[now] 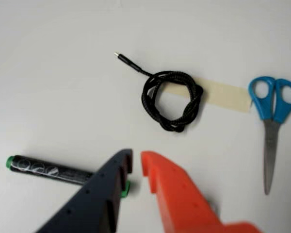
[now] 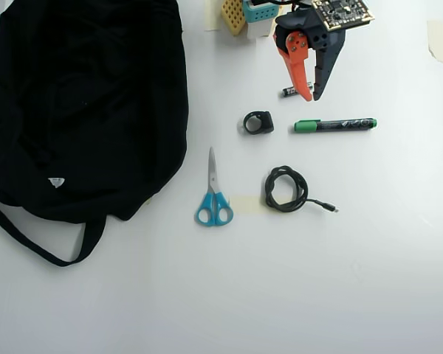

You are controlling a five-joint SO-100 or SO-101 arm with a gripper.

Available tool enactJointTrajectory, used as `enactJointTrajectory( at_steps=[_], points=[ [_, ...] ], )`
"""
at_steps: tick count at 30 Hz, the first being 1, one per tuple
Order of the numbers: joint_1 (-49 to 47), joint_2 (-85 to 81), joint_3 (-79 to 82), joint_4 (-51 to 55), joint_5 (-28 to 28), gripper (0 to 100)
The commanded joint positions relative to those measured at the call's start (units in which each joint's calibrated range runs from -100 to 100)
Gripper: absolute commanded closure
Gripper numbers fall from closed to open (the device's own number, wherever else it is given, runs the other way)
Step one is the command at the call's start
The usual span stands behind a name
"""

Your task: Put the green marker into the black bag

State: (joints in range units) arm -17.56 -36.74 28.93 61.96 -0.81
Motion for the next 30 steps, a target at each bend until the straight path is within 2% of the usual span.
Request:
enactJointTrajectory(
  at_steps=[1, 10, 17, 30],
  points=[
    [-2.4, -0.1, 0.7, -1.2, 0.3, 98],
    [-7.5, -0.2, 1.6, -1.1, 0.8, 98],
    [-11.2, 0.5, 4.6, -1.1, 15.4, 98],
    [-14.5, 0.5, 10.6, -1.1, 24.5, 98]
  ],
)
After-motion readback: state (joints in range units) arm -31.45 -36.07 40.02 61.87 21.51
